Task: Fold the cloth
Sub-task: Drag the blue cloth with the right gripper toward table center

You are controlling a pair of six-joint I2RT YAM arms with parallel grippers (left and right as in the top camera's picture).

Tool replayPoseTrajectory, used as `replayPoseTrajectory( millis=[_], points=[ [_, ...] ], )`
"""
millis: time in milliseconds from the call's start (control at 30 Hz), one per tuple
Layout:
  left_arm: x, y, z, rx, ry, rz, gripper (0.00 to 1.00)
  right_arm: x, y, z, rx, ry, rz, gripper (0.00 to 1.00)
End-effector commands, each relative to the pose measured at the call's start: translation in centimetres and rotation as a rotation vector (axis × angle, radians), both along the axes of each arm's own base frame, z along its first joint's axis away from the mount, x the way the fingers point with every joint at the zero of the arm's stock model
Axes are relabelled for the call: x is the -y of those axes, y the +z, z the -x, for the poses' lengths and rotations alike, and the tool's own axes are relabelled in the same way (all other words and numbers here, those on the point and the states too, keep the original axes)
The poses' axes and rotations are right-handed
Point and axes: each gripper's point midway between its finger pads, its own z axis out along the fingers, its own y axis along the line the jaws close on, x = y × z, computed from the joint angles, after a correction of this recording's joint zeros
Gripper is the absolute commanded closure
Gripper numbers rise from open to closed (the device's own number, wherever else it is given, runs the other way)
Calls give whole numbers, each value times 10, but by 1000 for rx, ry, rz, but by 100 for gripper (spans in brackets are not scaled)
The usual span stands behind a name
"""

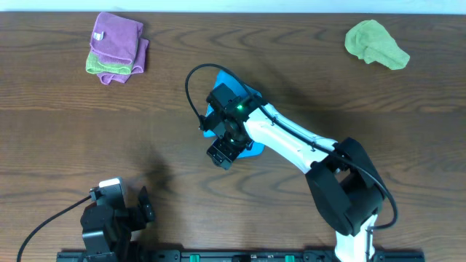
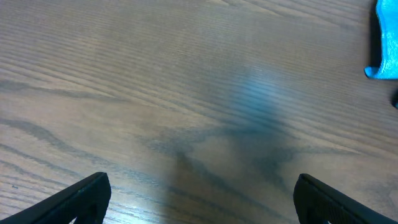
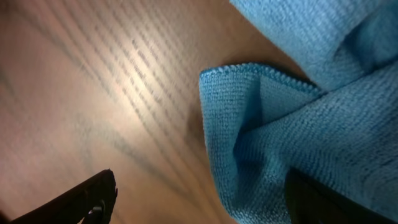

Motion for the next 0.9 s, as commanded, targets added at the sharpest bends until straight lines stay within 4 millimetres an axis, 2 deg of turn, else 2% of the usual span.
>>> replayPoseTrajectory(
  millis=[0,300,333,433,567,600,700,800,867],
  points=[
    [-2,1,0,2,-1,-18,5,-4,-2,-5,32,12,5,16],
    [-2,1,0,2,-1,-18,5,-1,-25,-2,-7,13,42,26],
    [-2,1,0,2,-1,-18,5,0,-26,-2,-9,13,45,30],
    [-2,1,0,2,-1,-18,5,-1,-27,-4,-2,11,46,48],
    [-2,1,0,2,-1,-18,5,1,-25,-8,19,-6,58,94],
    [-2,1,0,2,-1,-18,5,0,-20,-9,26,-9,54,99],
    [-2,1,0,2,-1,-18,5,-7,1,-14,66,-7,19,99],
    [-2,1,0,2,-1,-18,5,-21,36,-20,136,4,-47,99],
    [-2,1,0,2,-1,-18,5,-34,67,-22,192,19,-101,99]
  ],
)
